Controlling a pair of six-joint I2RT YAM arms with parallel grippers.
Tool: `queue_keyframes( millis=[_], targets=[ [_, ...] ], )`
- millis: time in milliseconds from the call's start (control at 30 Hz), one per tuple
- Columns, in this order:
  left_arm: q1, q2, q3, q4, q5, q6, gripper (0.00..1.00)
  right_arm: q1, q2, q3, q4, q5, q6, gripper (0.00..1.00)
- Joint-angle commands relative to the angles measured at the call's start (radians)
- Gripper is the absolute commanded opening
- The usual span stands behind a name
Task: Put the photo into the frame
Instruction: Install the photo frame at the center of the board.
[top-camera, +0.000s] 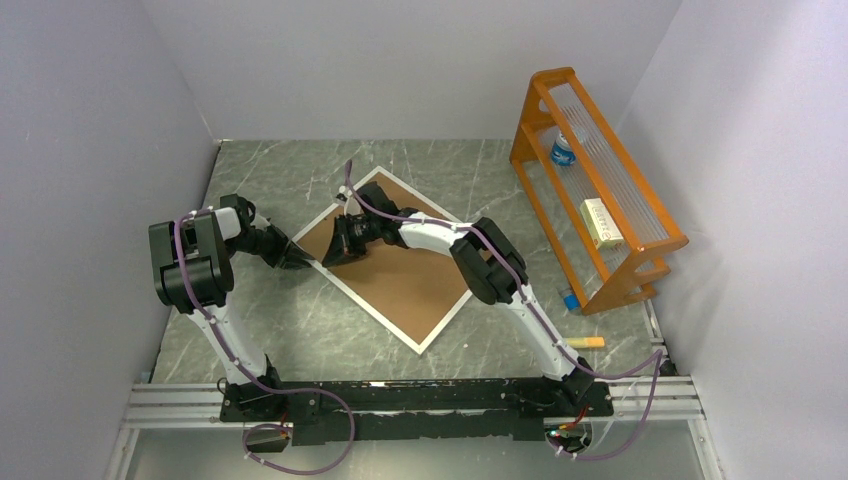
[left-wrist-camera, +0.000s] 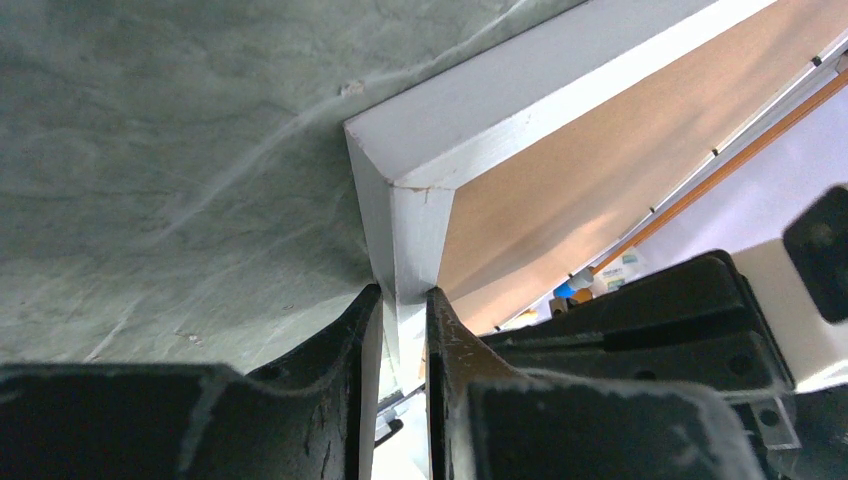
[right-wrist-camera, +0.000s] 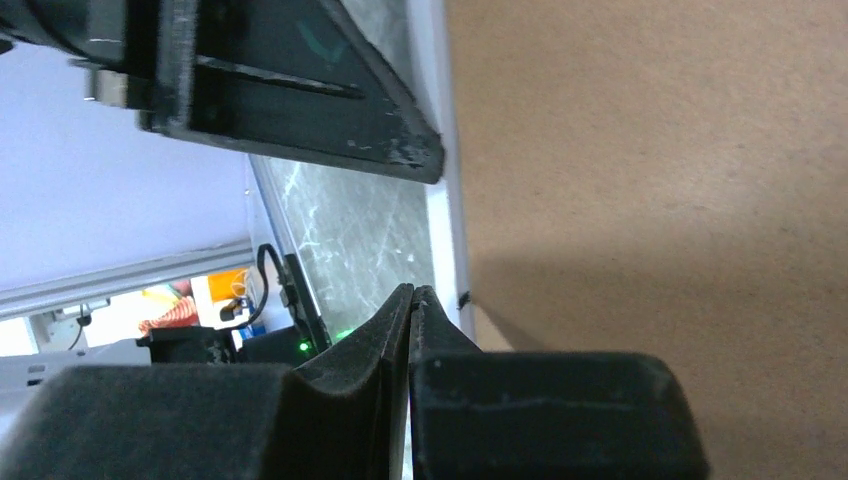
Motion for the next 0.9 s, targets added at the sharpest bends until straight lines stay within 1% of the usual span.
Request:
queue_keyframes(
  millis=[0,233,433,567,700,867],
  targets=[
    [-0.016,0.045,-0.014,-0.016,-0.125,0.035,0.2,0.003,0.034,0.043,-0.082,0.04,-0.045,0.06],
    [-0.018,0.048,-0.014,-0.016,-0.127,0.035,0.19,0.002,0.053,0.042,-0.166,0.11,-0.084,0.05],
    [-0.02,0.048,-0.014,-0.018,-0.131,0.035,0.19,-0.009,0.112,0.117,-0.324,0.214,-0.147,0.05],
    [-0.023,0.048,-0.016,-0.019,-0.137,0.035,0.19,-0.02,0.137,0.125,-0.372,0.258,-0.157,0.05],
    [-0.025,0.047,-0.016,-0.022,-0.141,0.036,0.18,-0.035,0.146,0.107,-0.389,0.279,-0.167,0.05],
    [-0.027,0.048,-0.015,-0.027,-0.15,0.035,0.18,-0.042,0.122,0.038,-0.374,0.288,-0.183,0.06]
  ],
)
